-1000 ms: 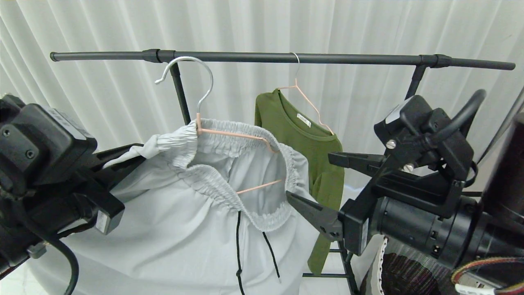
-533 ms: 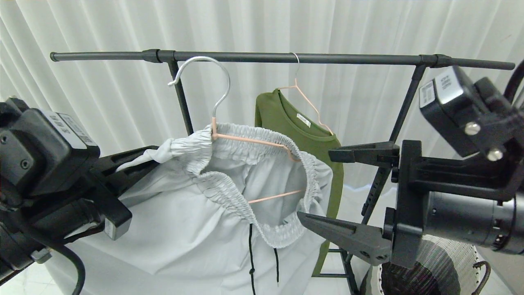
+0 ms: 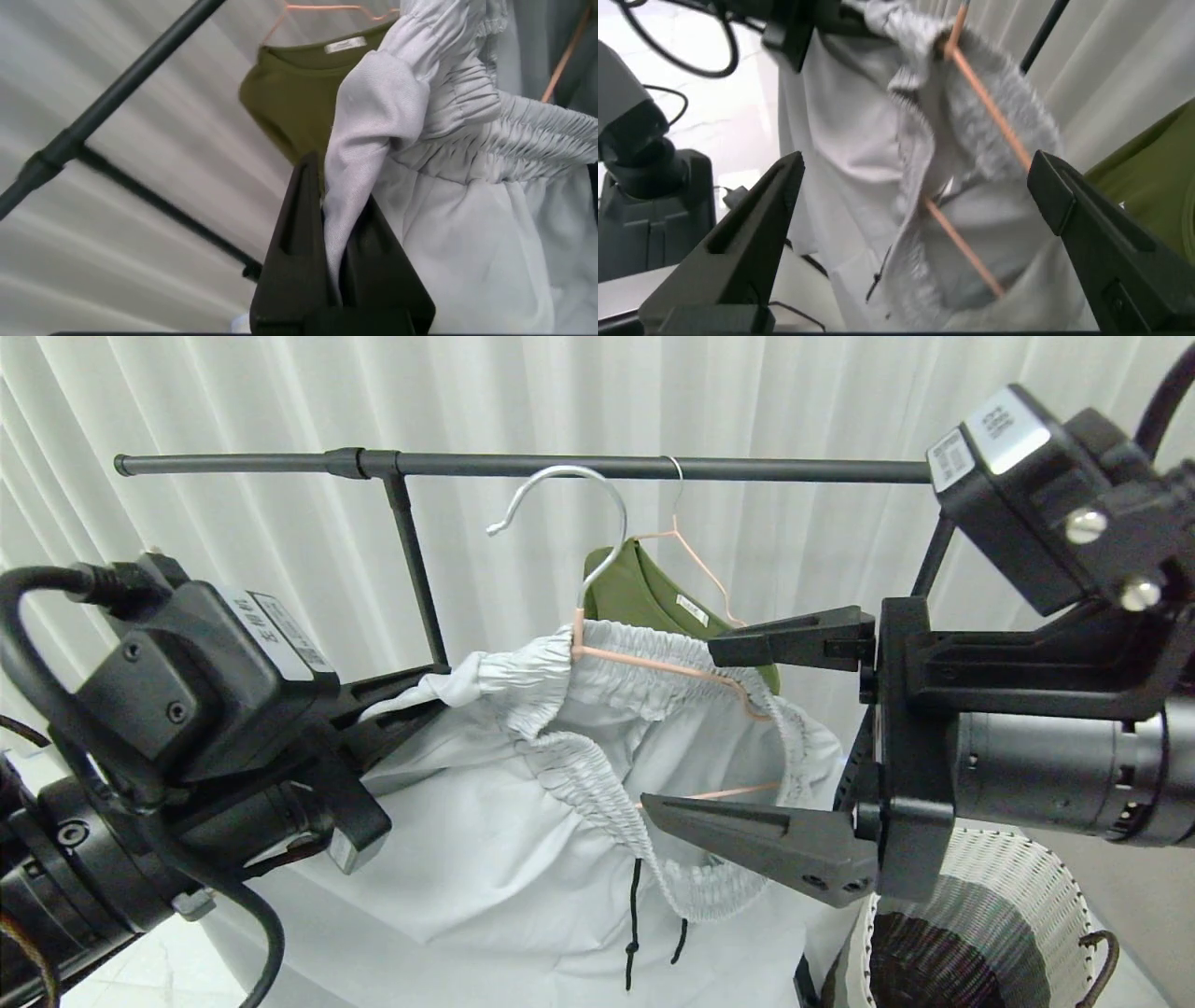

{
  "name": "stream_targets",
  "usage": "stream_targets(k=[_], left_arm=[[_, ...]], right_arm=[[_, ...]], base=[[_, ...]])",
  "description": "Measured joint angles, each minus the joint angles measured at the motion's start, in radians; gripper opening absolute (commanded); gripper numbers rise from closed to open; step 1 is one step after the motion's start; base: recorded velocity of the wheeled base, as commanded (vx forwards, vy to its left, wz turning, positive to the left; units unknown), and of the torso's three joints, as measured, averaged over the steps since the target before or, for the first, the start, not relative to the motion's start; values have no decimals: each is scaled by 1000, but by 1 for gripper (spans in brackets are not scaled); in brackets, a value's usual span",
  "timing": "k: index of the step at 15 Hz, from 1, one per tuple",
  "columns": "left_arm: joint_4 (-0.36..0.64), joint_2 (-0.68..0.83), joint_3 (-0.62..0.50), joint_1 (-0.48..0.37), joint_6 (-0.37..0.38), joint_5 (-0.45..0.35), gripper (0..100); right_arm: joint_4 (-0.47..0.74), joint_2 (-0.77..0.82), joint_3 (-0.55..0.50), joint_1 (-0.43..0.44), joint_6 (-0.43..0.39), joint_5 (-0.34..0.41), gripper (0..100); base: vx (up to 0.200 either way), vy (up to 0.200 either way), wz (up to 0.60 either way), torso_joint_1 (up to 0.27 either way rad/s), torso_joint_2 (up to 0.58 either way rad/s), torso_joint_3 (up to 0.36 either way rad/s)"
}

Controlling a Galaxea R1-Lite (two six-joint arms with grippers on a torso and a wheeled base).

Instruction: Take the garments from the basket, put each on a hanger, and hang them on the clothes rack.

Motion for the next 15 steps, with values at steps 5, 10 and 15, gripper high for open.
stream_targets(k=[5, 10, 15], left_arm=[[-3, 12, -2, -30, 0, 0, 0], [-1, 22, -13, -63, -1, 0, 0], [-71, 80, -50, -99, 1, 0, 0]], right_arm=[[24, 12, -2, -9, -6, 0, 100], [111, 13, -11, -9, -15, 34, 100], [308, 26, -121, -11, 19, 101, 100]], base=[[0, 0, 0, 0, 0, 0], [0, 0, 0, 0, 0, 0], [0, 0, 0, 0, 0, 0]])
